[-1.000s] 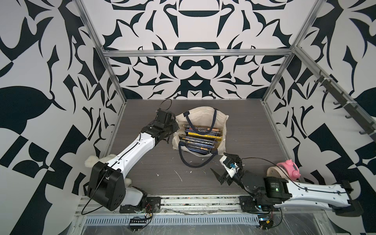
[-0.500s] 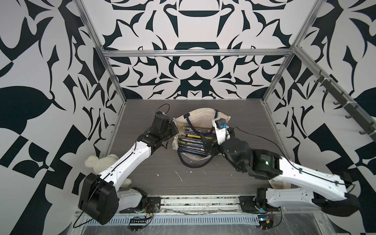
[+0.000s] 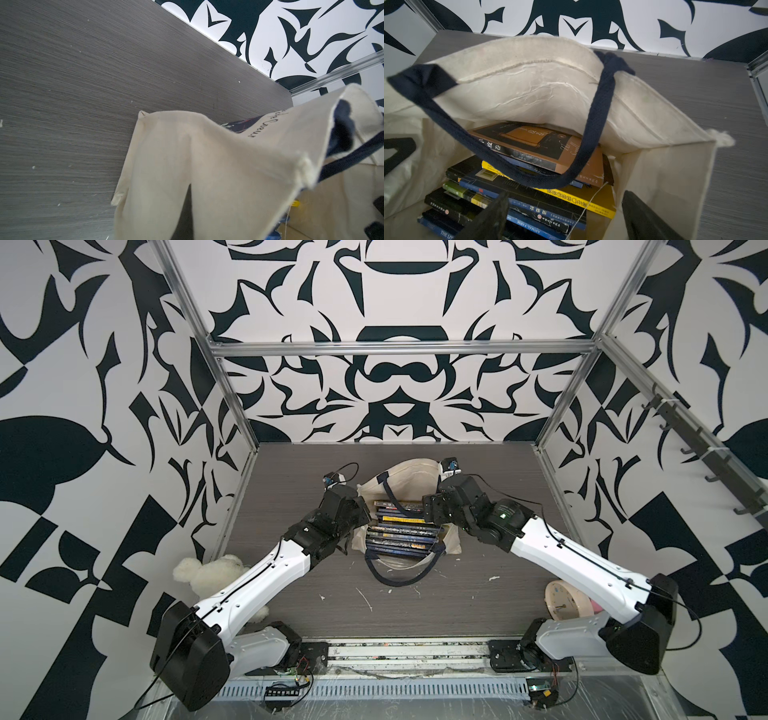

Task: Take out the books from the canvas bag
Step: Adjust the canvas bag at the center of the board.

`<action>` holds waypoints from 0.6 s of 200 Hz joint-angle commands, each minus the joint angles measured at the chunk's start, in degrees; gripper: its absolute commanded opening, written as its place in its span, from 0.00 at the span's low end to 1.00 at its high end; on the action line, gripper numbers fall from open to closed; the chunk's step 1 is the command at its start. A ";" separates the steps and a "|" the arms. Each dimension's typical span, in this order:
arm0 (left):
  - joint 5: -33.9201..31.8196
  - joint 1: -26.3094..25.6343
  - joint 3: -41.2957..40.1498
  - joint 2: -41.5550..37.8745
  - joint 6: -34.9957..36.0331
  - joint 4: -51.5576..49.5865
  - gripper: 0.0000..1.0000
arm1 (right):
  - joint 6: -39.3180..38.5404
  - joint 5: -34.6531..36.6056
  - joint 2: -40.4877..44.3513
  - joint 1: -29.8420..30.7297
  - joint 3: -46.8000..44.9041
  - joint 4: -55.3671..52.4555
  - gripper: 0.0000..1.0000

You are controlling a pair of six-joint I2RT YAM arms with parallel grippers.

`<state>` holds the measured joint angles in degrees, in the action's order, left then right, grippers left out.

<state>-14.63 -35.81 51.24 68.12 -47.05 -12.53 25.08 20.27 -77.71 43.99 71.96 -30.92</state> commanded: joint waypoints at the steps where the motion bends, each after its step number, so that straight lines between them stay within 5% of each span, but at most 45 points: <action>1: -3.39 -0.05 -1.29 -2.18 0.60 1.98 0.00 | -0.90 -4.86 -1.27 -1.91 0.90 4.06 0.87; 61: -4.88 -0.13 -3.77 -4.24 0.29 2.25 0.00 | -0.89 -6.35 -7.37 -4.59 1.67 5.41 0.77; 81: -5.04 -0.13 -4.37 -4.59 0.08 2.38 0.00 | 0.05 -8.43 -8.45 -5.24 1.51 6.19 0.59; 105: -5.32 -0.13 -4.73 -4.42 0.11 2.43 0.00 | 1.98 -15.66 -8.34 -5.23 2.79 7.62 0.17; 120: -5.39 -0.13 -4.91 -4.17 0.11 2.34 0.00 | 2.94 -18.88 -7.59 -5.23 4.60 6.34 0.02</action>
<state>-17.15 -36.07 47.22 64.95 -47.09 -10.68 25.65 8.64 -87.05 38.54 72.44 -25.10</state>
